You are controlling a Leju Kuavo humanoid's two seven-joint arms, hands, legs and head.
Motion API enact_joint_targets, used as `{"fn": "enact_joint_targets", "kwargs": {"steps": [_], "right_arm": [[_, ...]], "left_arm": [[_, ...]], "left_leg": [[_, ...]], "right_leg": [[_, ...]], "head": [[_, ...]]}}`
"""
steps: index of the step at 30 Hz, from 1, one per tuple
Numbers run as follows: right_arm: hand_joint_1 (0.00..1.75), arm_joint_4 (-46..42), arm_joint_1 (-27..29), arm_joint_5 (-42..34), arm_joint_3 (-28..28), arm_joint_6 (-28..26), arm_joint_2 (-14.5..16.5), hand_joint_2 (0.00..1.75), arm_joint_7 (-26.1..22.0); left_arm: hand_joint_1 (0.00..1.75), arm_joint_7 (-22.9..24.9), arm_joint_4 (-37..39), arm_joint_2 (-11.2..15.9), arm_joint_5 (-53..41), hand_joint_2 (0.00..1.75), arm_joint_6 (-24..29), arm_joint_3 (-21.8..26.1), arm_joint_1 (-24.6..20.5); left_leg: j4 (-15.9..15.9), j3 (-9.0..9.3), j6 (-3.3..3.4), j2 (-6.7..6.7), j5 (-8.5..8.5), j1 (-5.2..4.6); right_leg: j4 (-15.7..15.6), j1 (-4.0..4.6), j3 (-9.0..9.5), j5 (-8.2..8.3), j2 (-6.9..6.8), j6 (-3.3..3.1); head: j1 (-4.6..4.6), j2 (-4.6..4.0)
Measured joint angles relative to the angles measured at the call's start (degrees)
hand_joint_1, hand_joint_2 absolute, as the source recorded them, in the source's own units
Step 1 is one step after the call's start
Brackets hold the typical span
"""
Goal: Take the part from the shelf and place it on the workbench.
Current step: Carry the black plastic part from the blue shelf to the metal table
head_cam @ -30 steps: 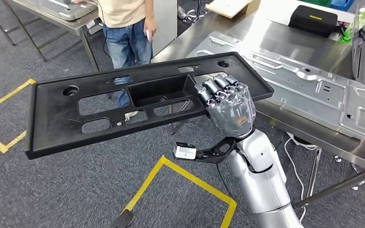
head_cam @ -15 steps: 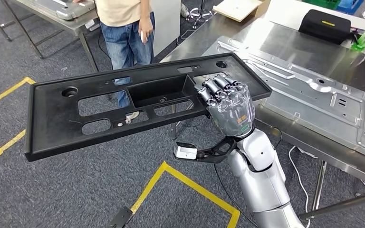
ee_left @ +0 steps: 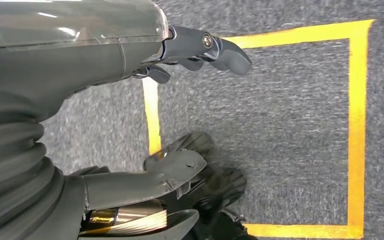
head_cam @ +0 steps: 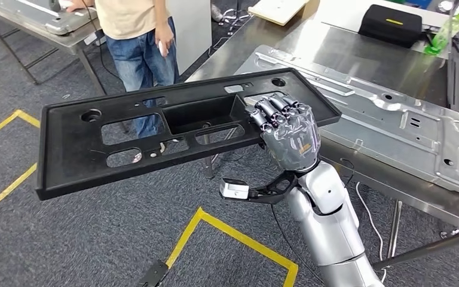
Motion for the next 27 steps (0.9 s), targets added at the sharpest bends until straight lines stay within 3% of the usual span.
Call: {"fn": "enact_joint_targets", "kwargs": {"steps": [2, 4, 6, 7, 9, 10, 11, 12, 14, 15, 17, 19, 21, 23, 25, 26, 27], "right_arm": [[1.75, 0.07, 0.07, -0.14, 0.0, 0.0, 0.0, 1.75, -0.01], [1.75, 0.09, 0.22, -0.33, 0.0, -0.01, -0.04, 1.75, -0.03], [1.75, 0.07, 0.19, -0.56, 0.0, -0.01, -0.1, 1.75, -0.03], [1.75, 0.07, 0.17, -0.64, -0.01, -0.01, -0.13, 1.75, -0.03], [1.75, 0.14, 0.19, -0.71, 0.0, -0.01, -0.16, 1.75, -0.04], [1.75, 0.2, 0.28, -0.74, 0.0, 0.0, -0.18, 1.75, -0.04], [1.75, 0.25, 0.35, -0.76, 0.0, 0.0, -0.2, 1.75, -0.04], [1.75, 0.27, 0.38, -0.79, 0.0, 0.0, -0.22, 1.75, -0.04], [1.75, 0.24, 0.28, -0.82, 0.01, -0.01, -0.22, 1.75, -0.04], [1.75, 0.22, 0.19, -0.83, 0.01, -0.02, -0.22, 1.75, -0.04], [1.75, 0.2, 0.05, -0.84, 0.01, -0.02, -0.22, 1.75, -0.04], [1.75, 0.2, 0.05, -0.85, 0.01, -0.02, -0.21, 1.75, -0.05], [1.75, 0.2, 0.0, -0.84, 0.02, -0.01, -0.18, 1.75, -0.05], [1.75, 0.26, -0.12, -0.82, 0.02, 0.0, -0.15, 1.75, -0.03], [1.75, 0.38, -0.07, -0.79, 0.02, 0.0, -0.14, 1.75, -0.05], [1.75, 0.45, -0.02, -0.78, 0.02, 0.0, -0.14, 1.75, -0.06], [1.75, 0.51, 0.01, -0.76, 0.02, 0.0, -0.14, 1.75, -0.07]], "left_arm": [[0.0, -0.02, 0.0, 0.03, 0.06, 1.75, -0.13, 0.0, 0.16], [0.0, -0.04, 0.0, 0.03, 0.13, 1.75, -0.21, 0.0, 0.3], [0.0, -0.09, 0.0, 0.01, 0.14, 1.75, -0.27, 0.0, 0.14], [0.0, -0.1, 0.0, 0.02, 0.14, 1.75, -0.29, 0.0, 0.07], [0.0, -0.13, 0.0, 0.08, 0.15, 1.75, -0.34, 0.0, 0.14], [0.0, -0.13, 0.0, 0.13, 0.15, 1.75, -0.36, 0.0, 0.21], [0.0, -0.13, 0.0, 0.16, 0.15, 1.75, -0.38, 0.0, 0.25], [0.0, -0.14, 0.0, 0.18, 0.15, 1.75, -0.4, 0.0, 0.24], [0.0, -0.15, 0.0, 0.16, 0.15, 1.75, -0.45, -0.01, 0.17], [0.0, -0.15, 0.0, 0.15, 0.15, 1.75, -0.46, -0.01, 0.14], [0.0, -0.15, 0.0, 0.15, 0.15, 1.75, -0.47, -0.01, 0.13], [0.0, -0.15, 0.0, 0.12, 0.15, 1.75, -0.47, -0.02, 0.09], [0.0, -0.17, 0.0, 0.1, 0.15, 1.75, -0.47, -0.02, 0.01], [0.0, -0.21, 0.0, 0.13, 0.15, 1.75, -0.48, -0.02, 0.08], [0.0, -0.2, 0.0, 0.14, 0.15, 1.75, -0.49, -0.02, 0.29], [0.0, -0.2, 0.0, 0.16, 0.15, 1.75, -0.49, -0.02, 0.38], [0.0, -0.19, 0.0, 0.17, 0.15, 1.75, -0.49, -0.02, 0.4]], "left_leg": [[-1.11, 0.39, 0.63, -0.63, 0.13, -0.14], [-1.11, 0.49, 1.56, 0.39, 1.05, -0.15], [-1.35, 0.56, 2.25, 1.52, 1.38, -0.15], [-1.4, 0.57, 2.45, 2.07, 1.42, -0.24], [-1.39, 0.57, 2.68, 3.23, 1.32, -0.44], [-1.38, 0.57, 2.72, 3.85, 1.25, -0.49], [-1.37, 0.6, 2.73, 4.46, 1.17, -0.52], [-1.36, 0.67, 2.69, 5.04, 1.08, -0.55], [-1.4, 0.96, 2.47, 6.05, 0.83, -0.62], [-1.43, 1.09, 2.27, 6.48, 0.7, -0.71], [-1.61, 1.37, 1.69, 7.37, 0.49, -0.84], [-1.64, 1.71, 1.03, 8.11, 0.13, -0.82], [0.46, 1.1, 0.68, 6.9, -1.53, -0.72], [6.7, -1.76, 0.62, 4.52, -4.9, -0.61], [13.0, -5.09, 0.57, 3.38, -7.03, -0.59], [13.77, -5.74, 0.58, 3.19, -6.54, -0.6], [12.26, -5.31, 0.65, 3.0, -4.9, -0.59]], "right_leg": [[0.62, -0.02, -0.68, -0.07, 1.03, 0.66], [0.89, -0.08, -1.09, -0.07, 1.32, 1.25], [3.39, -0.08, -2.3, -1.69, -0.71, 1.83], [6.22, -0.1, -3.6, -3.31, -2.15, 2.08], [13.25, -0.28, -6.97, -6.45, -3.5, 2.43], [15.42, -0.37, -8.02, -6.97, -3.71, 2.5], [15.61, -0.43, -8.09, -6.46, -3.87, 2.48], [13.58, -0.46, -6.97, -5.04, -4.1, 2.35], [5.98, -0.14, -2.79, -1.92, -5.78, 1.82], [2.9, 0.2, -1.16, -1.08, -6.64, 1.49], [0.64, 0.85, -0.16, -1.09, -7.24, 1.0], [0.2, 0.77, -0.03, -0.86, -5.89, 0.56], [-0.53, 0.4, 0.51, -0.57, -4.79, -0.04], [-0.79, 0.31, 0.8, -0.51, -3.69, -0.55], [-0.58, 0.48, 0.78, -0.6, -2.31, -0.78], [-0.39, 0.55, 0.75, -0.69, -1.55, -0.81], [-0.12, 0.59, 0.74, -0.82, -0.74, -0.77]], "head": [[0.01, 0.0], [0.02, 0.0], [0.12, 0.0], [0.18, 0.0], [0.21, 0.0], [0.21, 0.0], [0.21, 0.0], [0.21, 0.0], [0.21, 0.0], [0.21, 0.0], [0.2, 0.0], [0.19, 0.0], [0.18, 0.0], [0.17, 0.0], [0.16, 0.0], [0.16, 0.0], [0.16, 0.0]]}}
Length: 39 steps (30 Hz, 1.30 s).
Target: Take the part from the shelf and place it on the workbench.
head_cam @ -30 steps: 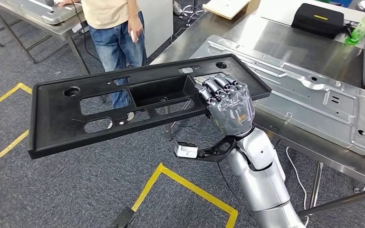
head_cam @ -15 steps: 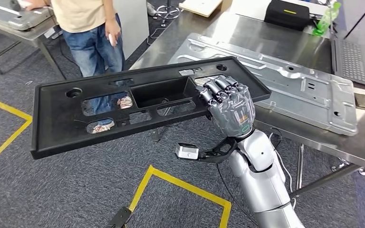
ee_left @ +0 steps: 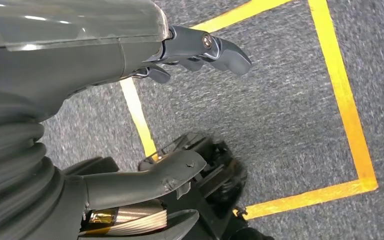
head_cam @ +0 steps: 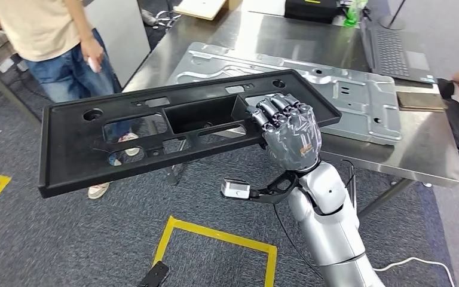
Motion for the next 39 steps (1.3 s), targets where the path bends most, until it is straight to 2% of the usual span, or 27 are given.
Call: {"fn": "enact_joint_targets", "kwargs": {"steps": [1, 3, 5, 7, 8, 9, 11, 13, 14, 15, 17, 18, 19, 20, 22, 24, 25, 27, 28, 29, 30, 31, 32, 33, 34, 35, 39], "right_arm": [[1.75, 0.04, 0.0, 0.0, 0.0, 0.0, 0.0, 1.75, 0.0], [1.75, 0.08, -0.1, 0.02, 0.0, 0.01, 0.0, 1.75, 0.01], [1.75, 0.13, -0.19, 0.17, 0.0, 0.01, 0.03, 1.75, 0.01], [1.75, 0.15, -0.19, 0.48, 0.0, -0.01, 0.05, 1.75, 0.02], [1.75, 0.14, -0.22, 0.62, 0.0, -0.01, 0.03, 1.75, 0.03], [1.75, 0.13, -0.29, 0.74, 0.0, -0.02, 0.02, 1.75, 0.04], [1.75, 0.12, -0.42, 0.84, 0.0, -0.02, 0.0, 1.75, 0.05], [1.75, 0.16, -0.32, 0.93, 0.0, -0.02, -0.03, 1.75, 0.07], [1.75, 0.18, -0.24, 1.03, 0.0, -0.02, -0.04, 1.75, 0.08], [1.75, 0.18, -0.18, 1.16, 0.0, -0.01, -0.06, 1.75, 0.09], [1.75, 0.16, -0.17, 1.4, 0.0, -0.01, -0.07, 1.75, 0.12], [1.75, 0.15, -0.2, 1.53, 0.0, -0.01, -0.05, 1.75, 0.13], [1.75, 0.14, -0.22, 1.7, 0.0, -0.01, -0.04, 1.75, 0.14], [1.75, 0.14, -0.22, 1.87, 0.0, -0.01, -0.02, 1.75, 0.14], [1.75, 0.08, -0.2, 2.13, 0.0, -0.01, 0.0, 1.75, 0.1], [1.75, -0.11, -0.19, 2.21, 0.0, -0.02, 0.11, 1.75, 0.01], [1.75, -0.22, -0.23, 2.21, 0.0, -0.02, 0.2, 1.75, -0.03], [1.75, -0.32, -0.24, 2.17, 0.0, -0.01, 0.39, 1.75, -0.09], [1.75, -0.32, -0.15, 2.14, 0.0, -0.01, 0.44, 1.75, -0.16], [1.75, -0.31, -0.02, 2.12, 0.0, -0.01, 0.48, 1.75, -0.29], [1.75, -0.31, 0.09, 2.12, 0.0, -0.01, 0.48, 1.75, -0.42], [1.75, -0.32, 0.16, 2.11, 0.0, -0.01, 0.49, 1.75, -0.55], [1.75, -0.32, 0.19, 2.1, 0.0, 0.0, 0.51, 1.75, -0.63], [1.75, -0.33, 0.19, 2.08, 0.0, 0.0, 0.54, 1.75, -0.66], [1.75, -0.33, 0.18, 2.05, 0.0, 0.0, 0.57, 1.75, -0.67], [1.75, -0.33, 0.19, 2.04, 0.0, 0.0, 0.6, 1.75, -0.68], [1.75, -0.42, 0.19, 1.93, 0.0, -0.01, 0.62, 1.75, -0.93]], "left_arm": [[0.0, 0.0, 0.0, 0.03, 0.0, 1.75, 0.0, 0.0, -0.03], [0.0, 0.02, 0.0, 0.14, 0.0, 1.75, -0.01, 0.0, -0.14], [0.0, 0.12, 0.0, 0.22, 0.0, 1.75, -0.03, 0.0, -0.19], [0.0, 0.19, 0.0, 0.21, 0.0, 1.75, -0.04, -0.01, -0.26], [0.0, 0.2, 0.0, 0.21, 0.0, 1.75, -0.04, -0.01, -0.35], [0.0, 0.19, 0.0, 0.2, 0.0, 1.75, -0.04, -0.02, -0.45], [0.0, 0.19, 0.0, 0.2, 0.0, 1.75, -0.04, -0.02, -0.52], [0.0, 0.2, 0.0, 0.28, 0.0, 1.75, -0.04, -0.02, -0.39], [0.0, 0.2, 0.0, 0.32, 0.0, 1.75, -0.04, -0.02, -0.34], [0.0, 0.2, 0.0, 0.35, 0.0, 1.75, -0.04, -0.02, -0.34], [0.0, 0.2, 0.0, 0.36, 0.01, 1.75, -0.04, -0.02, -0.41], [0.0, 0.2, 0.0, 0.36, 0.02, 1.75, -0.05, -0.02, -0.49], [0.0, 0.19, 0.0, 0.37, 0.02, 1.75, -0.09, -0.02, -0.56], [0.0, 0.18, 0.0, 0.37, 0.02, 1.75, -0.16, -0.02, -0.61], [0.0, 0.13, 0.0, 0.37, 0.01, 1.75, -0.48, -0.05, -0.66], [0.0, 0.07, 0.0, 0.37, -0.08, 1.75, -0.84, -0.14, -0.66], [0.0, 0.05, 0.0, 0.38, -0.13, 1.75, -0.97, -0.2, -0.66], [0.0, 0.04, 0.0, 0.42, -0.19, 1.75, -1.07, -0.3, -0.53], [0.0, 0.05, 0.0, 0.44, -0.18, 1.75, -1.09, -0.33, -0.41], [0.0, 0.05, 0.0, 0.47, -0.17, 1.75, -1.11, -0.34, -0.27], [0.0, 0.06, 0.0, 0.49, -0.17, 1.75, -1.14, -0.36, -0.15], [0.0, 0.07, 0.0, 0.5, -0.17, 1.75, -1.16, -0.36, -0.08], [0.0, 0.07, 0.0, 0.53, -0.17, 1.75, -1.16, -0.37, -0.07], [0.0, 0.07, 0.0, 0.56, -0.17, 1.75, -1.16, -0.39, -0.11], [0.0, 0.08, 0.0, 0.6, -0.17, 1.75, -1.16, -0.4, -0.17], [0.0, 0.08, 0.0, 0.63, -0.17, 1.75, -1.17, -0.42, -0.2], [0.0, 0.07, 0.0, 0.73, -0.17, 1.75, -1.19, -0.46, -0.2]], "left_leg": [[-3.29, 1.29, 0.13, -0.56, 2.35, 0.0], [-9.99, 4.09, 0.46, -3.08, 5.46, 0.14], [-12.41, 5.13, 0.67, -4.59, 5.83, 0.01], [-13.01, 5.41, 1.09, -3.65, 6.14, -0.11], [-13.42, 5.65, 1.41, -3.08, 6.35, -0.02], [-13.87, 5.93, 1.77, -2.47, 6.54, 0.11], [-14.32, 6.33, 2.25, -1.29, 6.61, 0.12], [-14.34, 6.47, 2.4, -0.09, 6.39, 0.05], [-14.33, 6.55, 2.35, 0.39, 6.25, 0.05], [-14.32, 6.7, 2.23, 0.76, 6.1, 0.06], [-14.32, 7.24, 1.81, 1.25, 5.68, 0.12], [-14.26, 7.44, 1.5, 1.41, 5.44, 0.05], [-14.28, 7.56, 1.15, 1.5, 5.28, -0.01], [-14.32, 7.61, 0.78, 1.55, 5.16, -0.07], [-14.53, 7.78, -0.05, 1.73, 5.0, 0.04], [-13.28, 7.51, -0.59, 1.49, 3.94, 0.34], [-11.15, 6.58, -0.68, 1.18, 2.73, 0.43], [-3.96, 2.9, -0.62, 0.48, -0.38, 0.46], [-0.45, 0.84, -0.62, 0.31, -1.35, 0.44], [1.58, -0.61, -0.61, 0.21, -1.37, 0.42], [1.54, -1.09, -0.56, 0.18, -0.28, 0.42], [-0.62, -0.5, -0.44, 0.18, 1.74, 0.42], [-4.21, 0.84, -0.26, 0.13, 4.14, 0.42], [-7.77, 2.3, -0.12, 0.04, 5.84, 0.32], [-10.37, 3.4, 0.07, -0.05, 6.77, 0.22], [-11.88, 4.02, 0.24, -0.15, 7.01, 0.11], [-13.16, 4.82, 1.24, -0.25, 6.84, 0.04]], "right_leg": [[0.34, 0.0, -0.01, -0.2, 0.78, 0.08], [1.15, -0.05, -0.31, -0.61, 2.14, 0.41], [1.55, -0.37, -0.86, -0.66, 3.25, 0.97], [1.39, -0.62, -1.18, -0.45, 3.99, 1.67], [1.61, -0.51, -1.32, -0.64, 3.17, 1.99], [2.65, -0.39, -1.81, -1.31, 1.75, 2.27], [7.99, -0.44, -4.44, -4.04, -1.6, 2.82], [14.6, -1.01, -8.09, -6.34, -2.69, 3.35], [15.95, -1.33, -9.0, -6.23, -2.88, 3.6], [15.14, -1.64, -8.75, -5.07, -3.04, 3.8], [8.22, -2.06, -5.24, -1.3, -3.59, 3.99], [4.61, -1.98, -3.33, -0.08, -3.89, 3.95], [2.08, -1.82, -1.99, 0.51, -4.11, 3.8], [0.98, -1.55, -1.44, 0.36, -4.21, 3.57], [0.73, -1.16, -1.27, 0.12, -3.98, 2.83], [0.21, -1.13, -0.74, 0.06, -3.76, 1.92], [-0.04, -1.18, -0.41, 0.01, -3.68, 1.45], [-0.12, -1.02, -0.02, -0.25, -3.53, 0.74], [-0.04, -0.88, 0.07, -0.39, -3.38, 0.5], [0.04, -0.74, 0.18, -0.56, -3.17, 0.39], [0.17, -0.64, 0.32, -0.75, -2.93, 0.35], [0.34, -0.59, 0.5, -0.99, -2.68, 0.41], [0.57, -0.57, 0.67, -1.29, -2.46, 0.55], [0.95, -0.44, 0.73, -1.64, -2.26, 0.8], [1.27, -0.37, 0.67, -1.92, -2.1, 1.06], [1.5, -0.3, 0.56, -2.11, -1.99, 1.35], [2.32, -0.54, 0.25, -2.84, -2.22, 2.52]], "head": [[0.0, 0.0], [0.03, 0.0], [0.02, 0.0], [0.01, 0.0], [0.08, 0.0], [0.15, 0.0], [0.31, 0.0], [0.34, 0.0], [0.33, 0.0], [0.33, 0.0], [0.34, 0.0], [0.33, 0.0], [0.33, 0.0], [0.32, 0.0], [0.29, 0.0], [0.28, 0.0], [0.27, 0.0], [0.24, 0.0], [0.25, 0.0], [0.25, 0.0], [0.25, 0.0], [0.25, 0.0], [0.25, 0.0], [0.25, 0.0], [0.25, 0.0], [0.26, 0.0], [0.28, 0.0]]}}
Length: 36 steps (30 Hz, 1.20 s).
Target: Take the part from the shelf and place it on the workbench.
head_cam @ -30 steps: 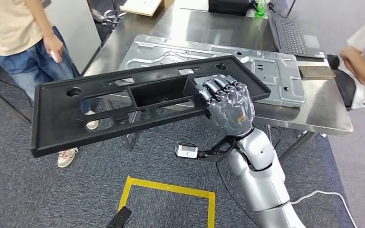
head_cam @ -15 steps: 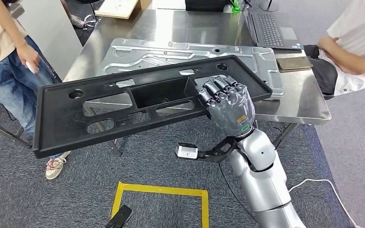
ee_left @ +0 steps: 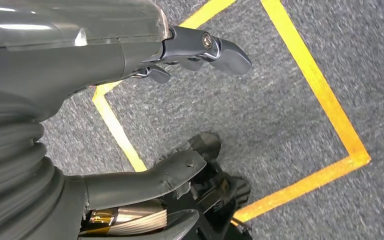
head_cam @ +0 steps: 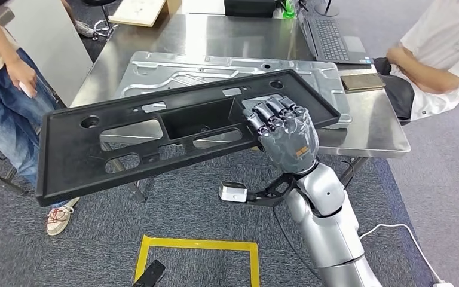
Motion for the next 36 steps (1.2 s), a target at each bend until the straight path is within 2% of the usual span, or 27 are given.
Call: {"fn": "enact_joint_targets", "kwargs": {"steps": [2, 4, 5, 7, 10, 12, 14, 15, 16, 18, 19, 20, 22, 23, 24, 25, 27, 28, 29, 30, 33, 34, 36], "right_arm": [[1.75, -0.08, -0.07, -0.1, 0.0, -0.01, -0.01, 1.75, -0.14], [1.75, -0.07, 0.05, -0.17, 0.0, -0.01, -0.03, 1.75, -0.19], [1.75, -0.06, 0.2, -0.19, 0.0, 0.0, -0.05, 1.75, -0.21], [1.75, -0.06, 0.39, -0.19, 0.0, 0.01, -0.08, 1.75, -0.25], [1.75, -0.07, 0.42, -0.19, 0.0, 0.01, -0.08, 1.75, -0.26], [1.75, -0.07, 0.41, -0.2, 0.0, -0.01, -0.08, 1.75, -0.29], [1.75, -0.13, 0.3, -0.4, 0.0, 0.0, -0.04, 1.75, -0.61], [1.75, -0.17, 0.26, -0.52, 0.0, 0.0, -0.03, 1.75, -0.79], [1.75, -0.22, 0.22, -0.64, 0.0, 0.0, -0.01, 1.75, -0.95], [1.75, -0.33, 0.23, -0.69, 0.0, -0.01, 0.08, 1.75, -1.02], [1.75, -0.37, 0.16, -0.71, 0.0, -0.01, 0.15, 1.75, -1.03], [1.75, -0.4, 0.12, -0.74, 0.0, 0.0, 0.24, 1.75, -1.04], [1.75, -0.38, 0.13, -0.79, 0.0, 0.01, 0.33, 1.75, -1.14], [1.75, -0.38, 0.24, -0.81, 0.0, 0.01, 0.34, 1.75, -1.27], [1.75, -0.37, 0.33, -0.81, 0.0, 0.01, 0.34, 1.75, -1.42], [1.75, -0.37, 0.39, -0.81, 0.0, 0.01, 0.36, 1.75, -1.56], [1.75, -0.37, 0.41, -0.83, 0.0, 0.01, 0.43, 1.75, -1.69], [1.75, -0.37, 0.39, -0.85, 0.0, 0.01, 0.45, 1.75, -1.71], [1.75, -0.37, 0.39, -0.86, 0.0, 0.01, 0.47, 1.75, -1.72], [1.75, -0.37, 0.4, -0.87, 0.0, 0.01, 0.47, 1.75, -1.72], [1.75, -0.43, 0.38, -0.88, 0.0, 0.01, 0.5, 1.75, -1.75], [1.75, -0.47, 0.31, -0.88, 0.0, 0.0, 0.51, 1.75, -1.76], [1.75, -0.52, 0.28, -0.89, 0.0, 0.0, 0.51, 1.75, -1.75]], "left_arm": [[0.0, -0.02, 0.0, 0.0, 0.0, 1.75, -0.02, -0.03, -0.08], [0.0, -0.03, 0.0, 0.0, 0.01, 1.75, -0.04, -0.04, -0.09], [0.0, -0.03, 0.0, 0.0, 0.02, 1.75, -0.04, -0.04, -0.08], [0.0, -0.03, 0.0, 0.0, 0.02, 1.75, -0.04, -0.04, -0.04], [0.0, -0.03, 0.0, 0.0, 0.02, 1.75, -0.04, -0.04, -0.04], [0.0, -0.03, 0.0, 0.0, 0.04, 1.75, -0.04, -0.04, -0.04], [0.0, -0.03, 0.0, 0.0, 0.12, 1.75, -0.04, -0.04, -0.12], [0.0, -0.04, 0.0, -0.01, 0.15, 1.75, -0.04, -0.04, -0.14], [0.0, -0.04, 0.0, -0.01, 0.17, 1.75, -0.04, -0.04, -0.19], [0.0, -0.04, 0.0, -0.01, 0.17, 1.75, -0.04, -0.05, -0.2], [0.0, -0.04, 0.0, -0.01, 0.17, 1.75, -0.04, -0.06, -0.23], [0.0, -0.04, 0.0, 0.0, 0.17, 1.75, -0.04, -0.06, -0.23], [0.0, -0.05, 0.0, 0.0, 0.17, 1.75, -0.03, -0.06, -0.11], [0.0, -0.05, 0.0, 0.0, 0.17, 1.75, -0.02, -0.06, 0.02], [0.0, -0.05, 0.0, 0.0, 0.17, 1.75, 0.0, -0.06, 0.14], [0.0, -0.05, 0.0, 0.0, 0.18, 1.75, 0.02, -0.06, 0.22], [0.0, -0.05, 0.0, 0.02, 0.19, 1.75, 0.05, -0.06, 0.25], [0.0, -0.05, 0.0, 0.04, 0.2, 1.75, 0.07, -0.06, 0.2], [0.0, -0.05, 0.0, 0.06, 0.2, 1.75, 0.08, -0.06, 0.15], [0.0, -0.06, 0.0, 0.08, 0.2, 1.75, 0.09, -0.06, 0.12], [0.0, -0.1, 0.0, 0.1, 0.2, 1.75, 0.11, -0.06, 0.09], [0.0, -0.12, 0.0, 0.1, 0.2, 1.75, 0.11, -0.06, 0.05], [0.0, -0.16, 0.0, 0.09, 0.2, 1.75, 0.11, -0.06, -0.03]], "left_leg": [[-0.51, 0.61, 0.51, 0.06, -0.01, 0.14], [-0.58, 0.9, 0.8, 0.14, -0.29, 0.11], [-0.57, 1.07, 0.85, 0.16, -0.47, 0.1], [-0.56, 1.33, 0.85, 0.15, -0.74, 0.1], [-0.55, 1.45, 0.84, 0.15, -0.83, 0.1], [-0.56, 1.81, 0.76, 0.13, -1.06, 0.11], [-0.65, 2.59, -0.02, 0.12, -1.78, 0.03], [-0.83, 2.95, -0.51, 0.15, -2.09, 0.0], [-1.04, 3.26, -1.07, 0.23, -2.36, -0.04], [-0.68, 3.41, -1.64, 0.38, -2.94, 0.09], [0.8, 2.88, -1.78, 0.4, -3.74, 0.12], [3.56, 1.55, -1.81, 0.37, -4.94, 0.16], [10.86, -2.66, -1.81, 0.33, -7.29, 0.11], [13.49, -4.56, -1.81, 0.31, -7.57, 0.09], [14.19, -5.57, -1.77, 0.31, -6.78, 0.09], [12.8, -5.55, -1.65, 0.31, -4.98, 0.07], [6.17, -3.31, -1.13, 0.26, -0.46, -0.1], [2.92, -1.99, -0.88, 0.23, 0.84, -0.25], [0.85, -1.11, -0.67, 0.19, 1.37, -0.44], [-0.02, -0.72, -0.52, 0.16, 1.18, -0.63], [-1.0, -0.13, 0.06, 0.11, 1.19, -0.51], [-1.35, 0.2, 0.32, 0.11, 1.23, -0.35], [-1.72, 0.74, 0.7, 0.16, 1.12, -0.22]], "right_leg": [[4.45, -0.2, -2.22, -2.11, -0.41, 0.58], [11.22, -0.4, -6.26, -4.33, -0.52, 1.01], [13.33, -0.53, -7.82, -4.41, -0.55, 1.15], [14.44, -0.7, -9.08, -3.55, -0.6, 1.26], [13.88, -0.74, -8.98, -2.86, -0.63, 1.27], [11.26, -0.8, -7.93, -0.89, -0.73, 1.22], [3.94, -0.46, -4.65, 2.11, -0.99, 0.63], [1.04, -0.23, -3.29, 3.01, -1.06, 0.22], [-1.04, 0.01, -2.29, 3.32, -1.06, -0.27], [-1.57, -0.12, -1.66, 3.22, -0.91, -1.07], [-1.93, -0.19, -1.18, 3.13, -0.88, -1.51], [-2.18, -0.21, -0.69, 2.98, -0.9, -1.93], [-2.25, 0.12, -0.12, 2.55, -0.89, -2.55], [-2.22, 0.28, 0.11, 2.33, -0.84, -2.73], [-2.18, 0.42, 0.36, 2.09, -0.73, -2.82], [-2.1, 0.53, 0.65, 1.82, -0.6, -2.83], [-1.85, 0.67, 1.26, 1.17, -0.38, -2.66], [-1.64, 0.77, 1.39, 0.87, -0.28, -2.47], [-1.54, 0.8, 1.41, 0.68, -0.25, -2.22], [-1.52, 0.79, 1.37, 0.58, -0.22, -1.93], [-1.3, 0.66, 1.34, 0.1, -0.36, -0.98], [-0.19, 0.61, 0.9, -0.6, -0.43, -0.68], [5.52, 0.31, -2.01, -3.25, -0.53, -0.09]], "head": [[0.01, 0.0], [0.01, 0.0], [0.01, 0.0], [0.02, 0.0], [0.03, 0.0], [0.02, 0.0], [0.01, 0.0], [-0.01, 0.0], [-0.01, 0.0], [-0.03, 0.0], [-0.04, 0.0], [-0.07, 0.0], [-0.09, 0.0], [-0.08, 0.0], [-0.08, 0.0], [-0.09, 0.0], [-0.08, 0.0], [-0.08, 0.0], [-0.08, 0.0], [-0.08, 0.0], [-0.09, 0.0], [-0.09, 0.0], [-0.08, 0.0]]}}
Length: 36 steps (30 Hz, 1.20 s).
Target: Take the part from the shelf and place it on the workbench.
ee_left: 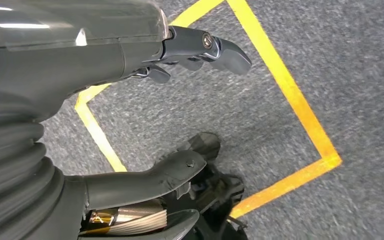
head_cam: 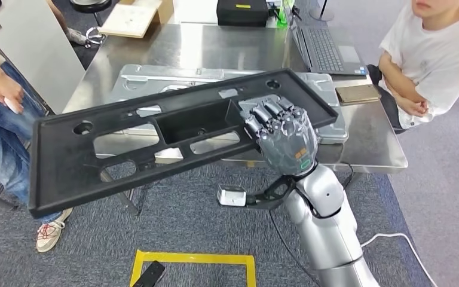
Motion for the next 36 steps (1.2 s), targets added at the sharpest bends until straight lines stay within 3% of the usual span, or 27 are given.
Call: {"fn": "enact_joint_targets", "kwargs": {"steps": [2, 3, 4, 6, 8, 10, 13, 14, 16, 18, 19, 20, 21, 23, 24, 27, 29, 32, 33, 34, 36], "right_arm": [[1.75, 0.03, 0.19, 0.01, 0.0, 0.01, -0.02, 1.75, 0.02], [1.75, 0.07, 0.31, 0.02, 0.0, 0.01, -0.02, 1.75, 0.02], [1.75, 0.1, 0.37, 0.03, 0.0, 0.01, -0.03, 1.75, 0.01], [1.75, 0.15, 0.32, 0.04, 0.0, 0.01, -0.02, 1.75, 0.02], [1.75, 0.19, 0.13, 0.05, 0.0, 0.01, -0.02, 1.75, 0.04], [1.75, 0.25, 0.01, 0.07, 0.0, 0.01, -0.03, 1.75, 0.07], [1.75, 0.26, -0.06, 0.1, 0.0, 0.01, -0.01, 1.75, 0.07], [1.75, 0.26, -0.12, 0.1, 0.0, 0.01, 0.02, 1.75, 0.07], [1.75, 0.29, -0.21, 0.1, 0.0, 0.01, 0.09, 1.75, 0.08], [1.75, 0.39, -0.14, 0.1, 0.0, 0.01, 0.13, 1.75, 0.1], [1.75, 0.45, -0.09, 0.1, 0.0, 0.01, 0.13, 1.75, 0.13], [1.75, 0.51, -0.07, 0.1, 0.0, 0.01, 0.13, 1.75, 0.16], [1.75, 0.54, -0.05, 0.1, 0.0, 0.01, 0.14, 1.75, 0.19], [1.75, 0.55, -0.08, 0.1, 0.0, 0.01, 0.15, 1.75, 0.25], [1.75, 0.56, -0.09, 0.1, 0.0, 0.01, 0.15, 1.75, 0.28], [1.75, 0.52, -0.09, 0.1, 0.0, 0.01, 0.15, 1.75, 0.36], [1.75, 0.47, -0.18, 0.1, 0.0, 0.01, 0.15, 1.75, 0.38], [1.75, 0.54, -0.06, 0.1, 0.0, 0.01, 0.14, 1.75, 0.57], [1.75, 0.6, 0.05, 0.1, 0.0, 0.01, 0.14, 1.75, 0.64], [1.75, 0.67, 0.13, 0.1, 0.0, 0.01, 0.13, 1.75, 0.69], [1.75, 0.74, 0.12, 0.1, 0.0, 0.01, 0.13, 1.75, 0.72]], "left_arm": [[0.0, -0.02, 0.0, 0.01, 0.01, 1.75, -0.01, 0.0, 0.0], [0.0, -0.02, 0.0, 0.02, 0.01, 1.75, -0.01, 0.0, 0.03], [0.0, -0.02, 0.0, 0.02, 0.02, 1.75, -0.02, 0.0, 0.04], [0.0, -0.02, 0.0, 0.01, 0.02, 1.75, -0.05, 0.0, 0.04], [0.0, -0.02, 0.0, 0.0, 0.01, 1.75, -0.07, 0.0, -0.05], [0.0, -0.02, 0.0, -0.01, 0.0, 1.75, -0.07, 0.0, -0.14], [0.0, -0.02, 0.0, -0.07, -0.01, 1.75, -0.1, -0.02, -0.18], [0.0, -0.02, 0.0, -0.08, -0.01, 1.75, -0.11, -0.02, -0.2], [0.0, -0.02, 0.0, -0.08, 0.0, 1.75, -0.11, -0.02, -0.18], [0.0, -0.02, 0.0, -0.08, 0.0, 1.75, -0.11, -0.02, -0.01], [0.0, -0.02, 0.0, -0.08, 0.0, 1.75, -0.11, -0.02, 0.07], [0.0, -0.02, 0.0, -0.07, 0.0, 1.75, -0.1, -0.02, 0.11], [0.0, -0.02, 0.0, -0.07, 0.0, 1.75, -0.09, -0.02, 0.12], [0.0, 0.01, 0.0, -0.04, 0.01, 1.75, -0.06, -0.02, 0.04], [0.0, 0.03, 0.0, -0.03, 0.02, 1.75, -0.04, -0.02, 0.0], [0.0, 0.1, 0.0, -0.02, 0.04, 1.75, 0.01, -0.02, 0.04], [0.0, 0.11, 0.0, -0.04, 0.03, 1.75, 0.02, -0.02, 0.0], [0.0, 0.11, 0.0, -0.06, 0.02, 1.75, 0.0, -0.04, -0.05], [0.0, 0.11, 0.0, -0.05, 0.01, 1.75, -0.01, -0.04, -0.01], [0.0, 0.11, 0.0, -0.05, 0.01, 1.75, -0.03, -0.04, 0.03], [0.0, 0.11, 0.0, -0.06, 0.0, 1.75, -0.08, -0.05, 0.05]], "left_leg": [[0.01, 0.21, 0.17, 0.05, -0.28, 0.01], [0.02, 0.33, 0.15, 0.05, -0.44, 0.01], [0.04, 0.53, 0.05, 0.03, -0.62, 0.04], [0.05, 1.18, -0.33, -0.03, -1.13, 0.13], [0.12, 1.6, -0.99, -0.07, -1.63, 0.07], [-0.05, 1.78, -1.71, -0.05, -1.86, 0.0], [1.02, 1.75, -2.62, 0.08, -2.9, 0.26], [3.24, 0.77, -2.73, 0.07, -4.07, 0.3], [10.58, -3.13, -2.75, 0.02, -7.16, 0.28], [16.26, -6.9, -2.71, 0.01, -8.18, 0.25], [16.25, -7.45, -2.61, 0.01, -7.07, 0.25], [13.97, -6.83, -2.42, 0.01, -4.96, 0.24], [10.18, -5.33, -2.17, 0.01, -2.5, 0.21], [3.39, -2.26, -1.71, -0.02, 0.24, -0.05], [1.67, -1.45, -1.53, -0.05, 0.47, -0.21], [0.58, -0.84, -0.9, -0.19, 0.18, -0.29], [0.03, -0.28, -0.3, -0.21, 0.21, -0.08], [-0.15, 0.26, 0.24, -0.17, -0.22, -0.07], [-0.13, 0.43, 0.27, -0.18, -0.43, -0.07], [-0.1, 0.67, 0.24, -0.21, -0.69, -0.07], [-0.06, 1.49, 0.03, -0.28, -1.31, -0.04]], "right_leg": [[6.79, -0.48, -4.18, -2.11, -0.04, 0.46], [8.03, -0.74, -5.3, -1.78, -0.1, 0.65], [7.09, -1.0, -5.29, -0.34, -0.18, 0.79], [0.22, -1.39, -2.42, 3.97, -0.44, 0.94], [-5.78, -1.2, 0.45, 6.13, -0.6, 0.71], [-7.09, -0.72, 1.14, 5.93, -0.5, 0.09], [-7.74, -0.79, 1.92, 5.82, -0.3, -1.28], [-7.96, -0.85, 2.29, 5.75, -0.32, -1.71], [-7.99, -0.58, 2.67, 5.42, -0.4, -2.35], [-7.85, -0.24, 2.86, 5.07, -0.31, -2.66], [-7.76, -0.11, 3.02, 4.86, -0.23, -2.71], [-7.68, -0.01, 3.29, 4.61, -0.13, -2.68], [-7.6, 0.05, 3.63, 4.32, -0.06, -2.6], [-7.38, 0.29, 4.1, 3.72, 0.07, -2.16], [-7.34, 0.33, 4.18, 3.53, 0.1, -1.87], [-7.34, 0.15, 4.29, 3.18, 0.06, -0.93], [-4.95, 0.0, 3.28, 1.78, -0.08, -0.35], [4.95, -0.49, -2.51, -1.81, -0.2, 0.36], [7.16, -0.69, -4.19, -1.88, -0.22, 0.54], [7.54, -0.87, -4.99, -0.99, -0.25, 0.65], [2.64, -1.09, -3.43, 3.2, -0.33, 0.66]], "head": [[0.01, 0.0], [-0.01, 0.0], [0.01, 0.0], [0.01, 0.0], [0.0, 0.0], [-0.01, 0.0], [-0.03, 0.0], [-0.04, 0.0], [-0.05, 0.0], [-0.04, 0.0], [-0.04, 0.0], [-0.05, 0.0], [-0.04, 0.0], [-0.03, 0.0], [-0.02, 0.0], [-0.03, 0.0], [-0.01, 0.0], [-0.02, 0.0], [-0.02, 0.0], [-0.02, 0.0], [-0.01, 0.0]]}}
